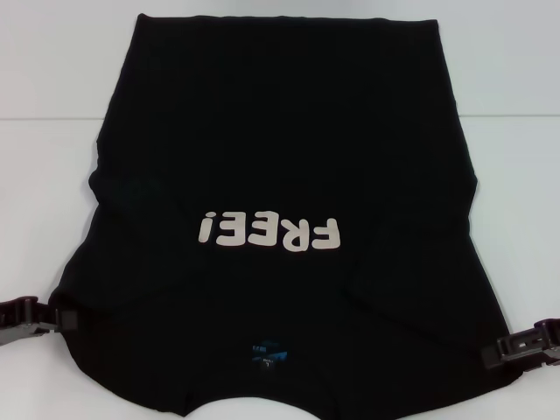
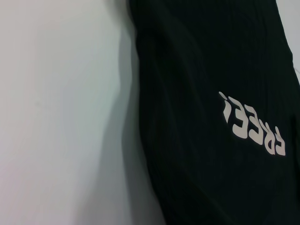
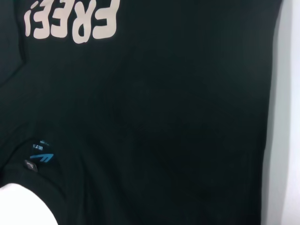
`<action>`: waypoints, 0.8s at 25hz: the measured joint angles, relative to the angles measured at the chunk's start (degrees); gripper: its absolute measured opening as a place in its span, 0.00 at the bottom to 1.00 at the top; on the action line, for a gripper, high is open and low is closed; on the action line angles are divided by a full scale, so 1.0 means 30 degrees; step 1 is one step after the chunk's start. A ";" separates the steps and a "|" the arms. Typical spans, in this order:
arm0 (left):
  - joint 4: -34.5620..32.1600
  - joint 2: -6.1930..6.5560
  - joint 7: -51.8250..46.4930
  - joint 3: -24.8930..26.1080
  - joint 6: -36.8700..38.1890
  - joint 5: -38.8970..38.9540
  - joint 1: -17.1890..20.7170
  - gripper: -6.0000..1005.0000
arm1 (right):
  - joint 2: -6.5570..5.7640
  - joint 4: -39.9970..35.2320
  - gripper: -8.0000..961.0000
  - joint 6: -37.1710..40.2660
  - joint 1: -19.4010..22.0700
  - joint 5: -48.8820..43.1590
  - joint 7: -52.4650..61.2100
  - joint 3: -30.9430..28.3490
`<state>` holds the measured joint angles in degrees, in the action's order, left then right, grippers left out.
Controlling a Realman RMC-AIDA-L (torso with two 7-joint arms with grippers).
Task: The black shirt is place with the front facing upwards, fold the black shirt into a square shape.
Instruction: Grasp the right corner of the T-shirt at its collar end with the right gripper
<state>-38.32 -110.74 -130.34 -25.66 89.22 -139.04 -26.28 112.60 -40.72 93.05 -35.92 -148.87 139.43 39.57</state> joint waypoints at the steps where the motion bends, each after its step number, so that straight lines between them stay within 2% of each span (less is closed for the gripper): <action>1: 0.0000 0.0000 0.0001 0.0001 0.0000 0.0000 0.0000 0.02 | 0.0012 0.0007 0.96 -0.0009 -0.0014 0.0000 -0.0002 0.0008; 20: -0.0001 0.0000 0.0000 0.0000 0.0023 0.0001 -0.0029 0.02 | 0.0143 0.0174 0.96 0.0123 -0.0229 0.0100 -0.0082 0.0072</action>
<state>-38.32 -110.74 -130.34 -25.66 89.29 -139.04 -26.36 113.03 -40.20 93.42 -36.61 -148.57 139.19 39.78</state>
